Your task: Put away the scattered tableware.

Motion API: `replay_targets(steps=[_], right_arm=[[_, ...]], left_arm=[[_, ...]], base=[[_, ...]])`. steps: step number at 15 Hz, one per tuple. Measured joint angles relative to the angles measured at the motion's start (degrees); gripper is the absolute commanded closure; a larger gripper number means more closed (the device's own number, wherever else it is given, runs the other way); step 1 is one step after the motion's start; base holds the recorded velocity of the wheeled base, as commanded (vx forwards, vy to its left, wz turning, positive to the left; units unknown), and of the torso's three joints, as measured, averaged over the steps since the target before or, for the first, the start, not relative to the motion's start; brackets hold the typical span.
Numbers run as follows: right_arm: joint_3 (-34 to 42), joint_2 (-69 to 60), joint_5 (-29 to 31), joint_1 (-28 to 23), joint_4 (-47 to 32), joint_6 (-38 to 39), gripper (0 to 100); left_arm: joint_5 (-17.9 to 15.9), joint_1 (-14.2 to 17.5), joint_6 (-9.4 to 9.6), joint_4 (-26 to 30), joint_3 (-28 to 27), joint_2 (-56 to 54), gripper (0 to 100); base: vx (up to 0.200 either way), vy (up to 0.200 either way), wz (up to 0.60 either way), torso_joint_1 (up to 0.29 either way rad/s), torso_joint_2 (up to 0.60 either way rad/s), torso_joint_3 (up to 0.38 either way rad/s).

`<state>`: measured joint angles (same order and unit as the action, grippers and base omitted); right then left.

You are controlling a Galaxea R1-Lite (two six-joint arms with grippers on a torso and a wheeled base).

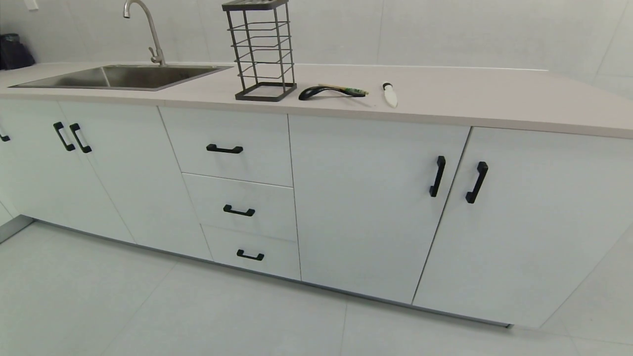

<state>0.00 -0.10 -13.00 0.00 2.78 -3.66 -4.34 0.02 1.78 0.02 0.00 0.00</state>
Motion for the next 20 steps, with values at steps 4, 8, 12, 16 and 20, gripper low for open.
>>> replay_targets(steps=[4,8,12,16,20], right_arm=[[0.0,0.0,0.0,0.0,0.0,-0.1,100],[0.0,0.0,0.1,0.0,0.0,-0.1,100],[0.0,0.0,0.2,0.0,0.1,0.0,100],[0.0,0.0,0.2,0.0,0.1,0.2,100],[0.0,0.0,0.2,0.0,0.1,0.8,100]], left_arm=[[0.1,0.0,0.16,0.0,0.0,0.0,0],[0.2,0.0,0.00,0.0,0.0,0.0,0],[0.1,0.0,-0.01,0.0,0.0,0.0,0],[0.1,0.0,0.32,0.0,0.0,0.0,0],[0.1,0.0,-0.33,0.1,0.0,0.0,0]], base=[[0.150,0.050,0.00,0.000,0.00,0.005],[0.200,0.000,0.00,0.000,0.00,-0.001],[0.200,0.100,0.00,0.000,0.00,0.005],[0.200,0.200,0.00,0.002,0.00,0.000],[0.100,0.100,0.00,0.001,0.00,0.001]])
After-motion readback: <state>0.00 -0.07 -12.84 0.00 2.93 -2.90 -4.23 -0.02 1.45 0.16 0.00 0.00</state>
